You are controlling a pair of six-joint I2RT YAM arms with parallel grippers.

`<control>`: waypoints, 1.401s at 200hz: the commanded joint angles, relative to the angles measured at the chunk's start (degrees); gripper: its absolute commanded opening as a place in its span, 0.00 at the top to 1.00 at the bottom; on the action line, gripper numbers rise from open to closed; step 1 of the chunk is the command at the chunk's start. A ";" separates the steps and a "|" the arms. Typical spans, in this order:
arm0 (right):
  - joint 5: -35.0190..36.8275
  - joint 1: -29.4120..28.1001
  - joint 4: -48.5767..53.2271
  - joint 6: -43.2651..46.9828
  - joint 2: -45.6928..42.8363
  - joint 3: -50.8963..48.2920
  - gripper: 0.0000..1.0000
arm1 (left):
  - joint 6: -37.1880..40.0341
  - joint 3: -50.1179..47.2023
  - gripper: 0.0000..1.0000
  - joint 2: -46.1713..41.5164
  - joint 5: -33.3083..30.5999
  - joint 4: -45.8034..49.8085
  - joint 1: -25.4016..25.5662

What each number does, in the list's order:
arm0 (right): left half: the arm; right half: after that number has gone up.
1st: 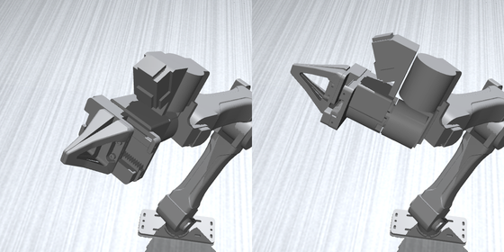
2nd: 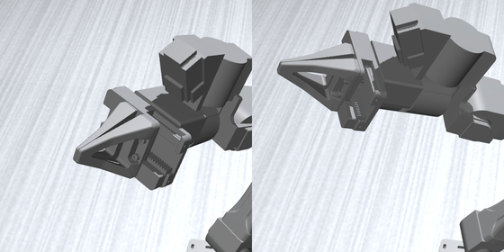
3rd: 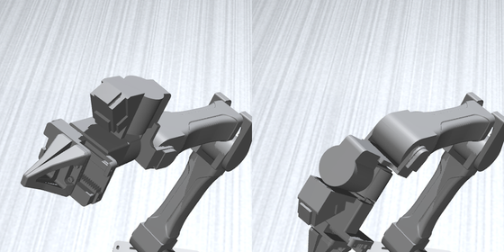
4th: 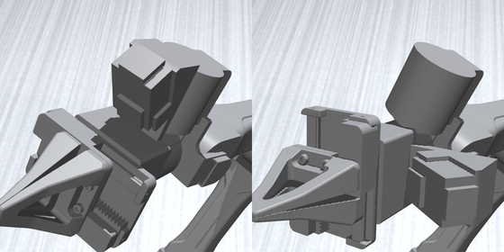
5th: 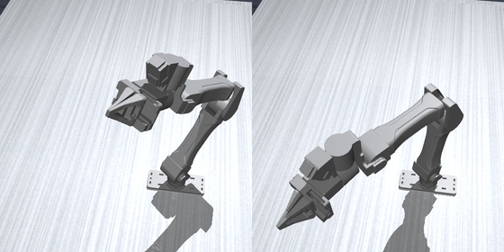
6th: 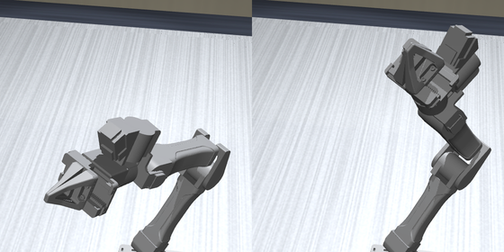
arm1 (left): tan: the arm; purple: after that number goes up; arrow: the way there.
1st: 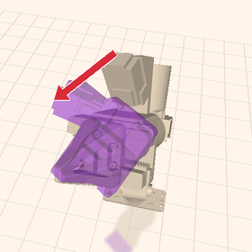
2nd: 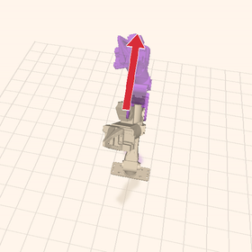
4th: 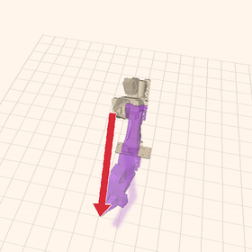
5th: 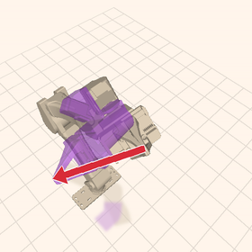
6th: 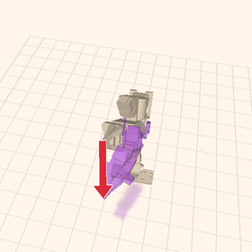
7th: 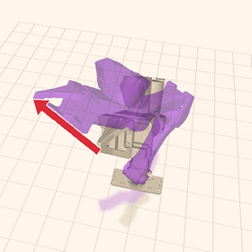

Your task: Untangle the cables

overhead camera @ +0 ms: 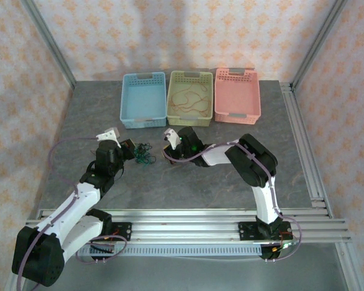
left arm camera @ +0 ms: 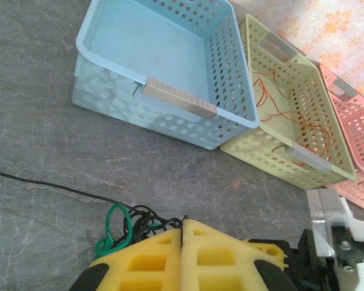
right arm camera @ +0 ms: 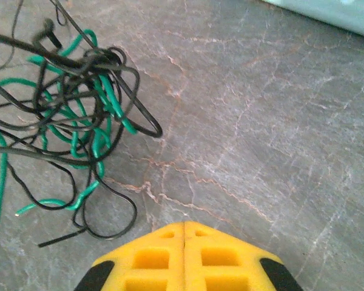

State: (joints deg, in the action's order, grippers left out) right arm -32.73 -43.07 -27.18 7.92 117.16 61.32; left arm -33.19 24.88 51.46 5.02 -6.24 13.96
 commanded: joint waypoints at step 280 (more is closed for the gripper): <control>-6.72 -5.09 -7.01 7.62 6.13 6.32 0.66 | 0.58 -0.19 1.00 1.10 6.01 -3.58 0.28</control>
State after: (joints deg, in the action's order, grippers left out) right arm -38.61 -47.57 -32.64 14.15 122.45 67.55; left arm -33.10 24.58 52.29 10.15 -8.23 13.96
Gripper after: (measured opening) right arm 0.370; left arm 0.049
